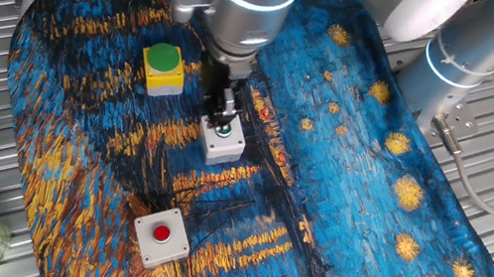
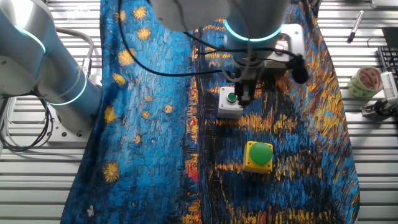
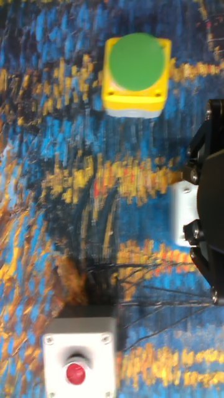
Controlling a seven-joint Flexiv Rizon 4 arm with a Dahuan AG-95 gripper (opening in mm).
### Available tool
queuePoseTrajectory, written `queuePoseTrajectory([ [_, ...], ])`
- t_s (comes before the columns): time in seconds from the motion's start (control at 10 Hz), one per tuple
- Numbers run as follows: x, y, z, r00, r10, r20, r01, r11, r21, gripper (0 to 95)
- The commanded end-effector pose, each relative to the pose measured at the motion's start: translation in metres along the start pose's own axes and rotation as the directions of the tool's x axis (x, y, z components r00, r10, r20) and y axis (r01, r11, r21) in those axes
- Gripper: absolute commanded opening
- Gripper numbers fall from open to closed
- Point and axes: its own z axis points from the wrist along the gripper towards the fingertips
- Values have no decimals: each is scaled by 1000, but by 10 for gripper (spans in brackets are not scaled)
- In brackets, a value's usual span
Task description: Press three buttons from left to right in sequence
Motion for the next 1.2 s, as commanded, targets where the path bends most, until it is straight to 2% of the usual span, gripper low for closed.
queuePoseTrajectory([
  [0.1,-10,1,0,1000,-8,-5,8,1000,-5,380],
  [0.4,-27,4,-2,1000,-11,-23,11,1000,0,380],
  [0.6,-34,9,4,1000,-12,-18,12,1000,4,380],
  [0.9,-48,32,12,1000,10,-18,-10,1000,22,380],
  [1.2,-60,48,9,999,21,-32,-20,999,28,380],
])
